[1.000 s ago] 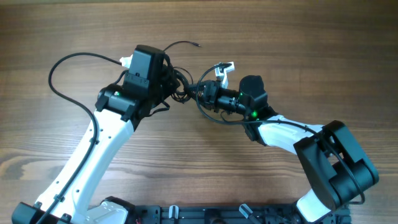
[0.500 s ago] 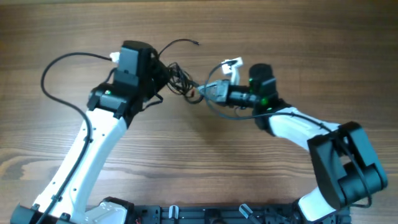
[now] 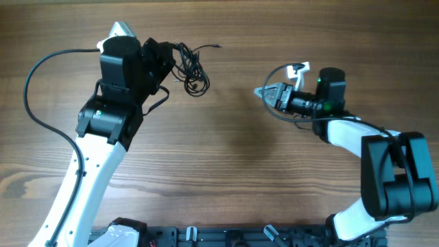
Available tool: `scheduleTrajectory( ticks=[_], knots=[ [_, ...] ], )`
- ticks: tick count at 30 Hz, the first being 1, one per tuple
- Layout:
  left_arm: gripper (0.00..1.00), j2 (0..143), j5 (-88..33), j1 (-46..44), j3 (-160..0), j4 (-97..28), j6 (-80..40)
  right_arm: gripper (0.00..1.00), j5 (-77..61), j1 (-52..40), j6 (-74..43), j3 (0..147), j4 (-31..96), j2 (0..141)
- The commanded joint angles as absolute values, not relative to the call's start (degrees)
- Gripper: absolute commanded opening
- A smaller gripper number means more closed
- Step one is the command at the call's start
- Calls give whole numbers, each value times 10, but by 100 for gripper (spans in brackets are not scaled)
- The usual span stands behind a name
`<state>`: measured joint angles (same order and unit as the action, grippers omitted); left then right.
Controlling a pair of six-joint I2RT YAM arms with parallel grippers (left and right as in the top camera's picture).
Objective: Untangle cables
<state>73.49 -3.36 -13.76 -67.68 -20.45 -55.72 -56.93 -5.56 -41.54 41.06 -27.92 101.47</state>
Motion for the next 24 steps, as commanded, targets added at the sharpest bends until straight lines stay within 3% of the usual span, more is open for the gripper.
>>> scheduleTrajectory(
  ticks=[1, 7, 11, 19, 24],
  knots=[
    [4, 748, -43, -146, -689, -197, -587, 72, -613, -112, -490, 408, -337, 976],
    [4, 767, -42, -189, -689, -186, -440, 73, -496, -214, -675, 408, -528, 948],
    [4, 767, -42, -211, -689, -173, -336, 68, -414, -250, -695, 408, -524, 940],
    [4, 767, -39, -222, -689, -154, -374, 52, -228, -306, -727, 409, -376, 941],
    [4, 767, -38, -246, -689, -146, -500, 39, -190, -307, -662, 415, -316, 941]
  ],
)
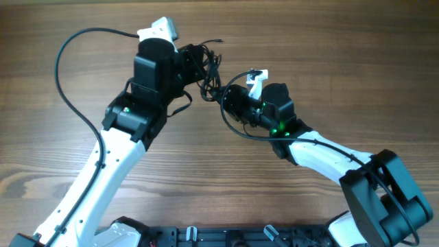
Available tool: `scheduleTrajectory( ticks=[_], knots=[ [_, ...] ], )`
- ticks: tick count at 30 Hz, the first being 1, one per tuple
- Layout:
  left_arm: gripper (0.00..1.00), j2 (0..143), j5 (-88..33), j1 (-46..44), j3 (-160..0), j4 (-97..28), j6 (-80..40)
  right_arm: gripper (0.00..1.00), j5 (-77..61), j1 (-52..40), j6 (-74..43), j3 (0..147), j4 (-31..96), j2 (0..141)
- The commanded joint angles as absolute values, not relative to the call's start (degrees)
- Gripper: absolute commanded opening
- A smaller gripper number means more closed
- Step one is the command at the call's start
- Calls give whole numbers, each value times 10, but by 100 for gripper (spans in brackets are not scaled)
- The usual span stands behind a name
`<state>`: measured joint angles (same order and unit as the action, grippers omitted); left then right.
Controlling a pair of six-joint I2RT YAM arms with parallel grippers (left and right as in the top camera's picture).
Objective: Untangle cables
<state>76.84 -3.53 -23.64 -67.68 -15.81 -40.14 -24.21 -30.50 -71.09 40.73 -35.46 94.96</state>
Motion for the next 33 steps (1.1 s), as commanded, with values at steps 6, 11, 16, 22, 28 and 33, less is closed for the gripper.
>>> scheduleTrajectory(
  ticks=[6, 11, 16, 22, 28, 33],
  knots=[
    [4, 767, -27, -227, -689, -124, -694, 37, -119, -306, -507, 415, -181, 941],
    [4, 767, -28, -177, -689, -113, -743, 34, -85, -259, -449, 415, -52, 922],
    [4, 767, -28, -163, -689, -123, -743, 32, -89, -190, -331, 415, 10, 846],
    [4, 787, -37, -169, -689, -211, -803, 45, -115, -133, -296, 415, 63, 726],
    [4, 801, -39, -209, -689, -225, -710, 59, -321, -133, -266, 415, -5, 715],
    [4, 801, -200, -212, -689, -225, -346, 56, -423, -133, -352, 415, -83, 719]
  ],
)
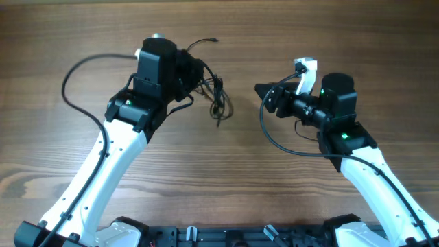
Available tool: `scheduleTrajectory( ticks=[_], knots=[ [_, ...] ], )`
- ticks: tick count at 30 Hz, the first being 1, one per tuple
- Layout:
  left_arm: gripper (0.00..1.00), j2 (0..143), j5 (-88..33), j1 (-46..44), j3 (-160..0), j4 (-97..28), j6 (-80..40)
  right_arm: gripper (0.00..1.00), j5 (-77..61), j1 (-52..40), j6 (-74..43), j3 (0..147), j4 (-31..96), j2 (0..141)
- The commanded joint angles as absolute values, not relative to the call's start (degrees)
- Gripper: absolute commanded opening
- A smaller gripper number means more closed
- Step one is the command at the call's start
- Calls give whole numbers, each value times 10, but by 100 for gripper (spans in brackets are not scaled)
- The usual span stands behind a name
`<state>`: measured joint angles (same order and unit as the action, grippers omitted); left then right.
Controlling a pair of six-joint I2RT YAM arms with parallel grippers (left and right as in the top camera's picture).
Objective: Untangle cables
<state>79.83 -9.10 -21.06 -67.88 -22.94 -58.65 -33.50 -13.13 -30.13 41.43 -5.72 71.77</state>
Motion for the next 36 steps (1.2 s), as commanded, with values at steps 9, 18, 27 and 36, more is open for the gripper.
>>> scheduleTrajectory(
  ticks=[9, 18, 27, 36],
  knots=[
    [4, 801, -343, -212, -689, -203, -201, 38, -392, -204, -458, 415, -90, 769],
    [4, 801, -388, -212, -689, -211, -202, 34, -353, -231, -602, 415, -232, 842],
    [4, 801, -388, -212, -689, -212, -202, 27, -351, -239, -681, 415, -249, 850],
    [4, 801, -378, -246, -689, -199, -245, 25, -293, -270, -722, 415, -263, 860]
  ],
)
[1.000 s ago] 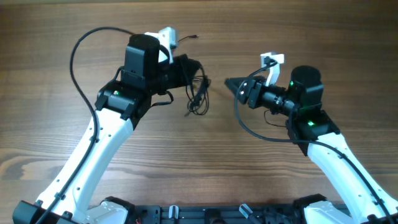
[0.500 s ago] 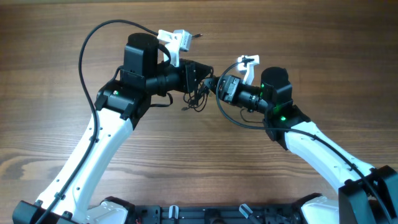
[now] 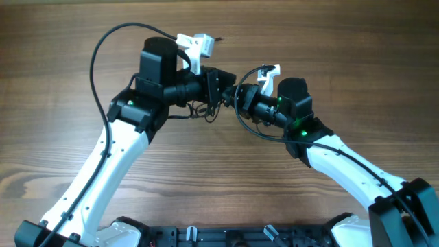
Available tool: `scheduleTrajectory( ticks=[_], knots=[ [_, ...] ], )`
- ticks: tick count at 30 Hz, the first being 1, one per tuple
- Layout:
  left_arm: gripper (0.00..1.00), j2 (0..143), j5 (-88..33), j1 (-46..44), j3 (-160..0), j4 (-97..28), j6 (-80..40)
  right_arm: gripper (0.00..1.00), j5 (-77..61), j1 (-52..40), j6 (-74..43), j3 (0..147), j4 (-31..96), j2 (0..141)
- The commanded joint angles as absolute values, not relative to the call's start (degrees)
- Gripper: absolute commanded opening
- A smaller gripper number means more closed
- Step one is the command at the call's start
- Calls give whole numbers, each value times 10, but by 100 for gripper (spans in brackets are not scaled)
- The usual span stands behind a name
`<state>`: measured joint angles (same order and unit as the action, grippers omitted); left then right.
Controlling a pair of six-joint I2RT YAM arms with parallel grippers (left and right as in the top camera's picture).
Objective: Untangle cables
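The tangled black cables (image 3: 206, 112) are mostly hidden behind the two grippers where they meet at the table's middle back. Only a loop hanging below the left gripper and a thin cable end (image 3: 217, 39) near the back edge show. My left gripper (image 3: 223, 84) points right and is shut on the bundle. From the right, my right gripper (image 3: 239, 97) points left, its tips right against the left one at the tangle. Whether its fingers are closed on a cable is hidden.
The wooden table (image 3: 219, 185) carries nothing else. Each arm's own black supply cable arcs beside it: the left arm's cable (image 3: 103, 48) and the right arm's cable (image 3: 250, 130). A black rail (image 3: 226, 237) runs along the front edge.
The left wrist has rolled and its gripper now points right, the bundle drawn in under it. The right gripper has moved left from about a hand's width away to meet the left gripper at the tangle.
The left gripper held the bundle at the back left with the right gripper far away. Then both met at the tangle. Then they stood apart, the bundle dangling from the left gripper. Now they are together again at the middle.
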<state>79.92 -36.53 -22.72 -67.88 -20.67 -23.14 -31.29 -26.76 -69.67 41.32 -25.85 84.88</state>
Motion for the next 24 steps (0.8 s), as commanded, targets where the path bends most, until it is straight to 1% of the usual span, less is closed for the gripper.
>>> scheduleTrajectory(
  ticks=[1, 2, 4, 6, 7, 8, 10, 11, 12, 13, 16, 21, 23, 24],
  knots=[
    [4, 801, -365, -249, -689, -199, -248, 25, -293, -270, -727, 415, -264, 860],
    [4, 801, -355, -250, -689, -200, -260, 24, -293, -270, -740, 415, -265, 860],
    [4, 801, -328, -250, -689, -200, -282, 5, -289, -270, -750, 415, -268, 860],
    [4, 801, -287, -248, -689, -203, -287, 5, -289, -267, -738, 415, -269, 859],
    [4, 801, -234, -241, -689, -213, -311, 5, -295, -259, -710, 415, -270, 859],
    [4, 800, -176, -227, -689, -228, -349, 5, -304, -248, -691, 415, -270, 858],
    [4, 801, -114, -189, -689, -265, -398, 5, -350, -212, -644, 415, -292, 851],
    [4, 801, -103, -169, -689, -284, -408, 5, -376, -195, -624, 415, -316, 847],
    [4, 801, -101, -146, -689, -303, -410, 4, -416, -170, -604, 415, -361, 843],
    [4, 801, -101, -113, -689, -331, -410, 5, -454, -126, -604, 415, -428, 837],
    [4, 801, -101, -62, -689, -365, -410, 4, -460, -47, -644, 415, -466, 834],
    [4, 801, -121, 13, -689, -366, -410, 5, -466, 55, -646, 415, -455, 834],
    [4, 801, -147, 30, -689, -354, -407, 5, -459, 80, -623, 415, -416, 834],
    [4, 801, -182, 38, -689, -339, -396, 5, -448, 91, -590, 415, -377, 834]
  ],
)
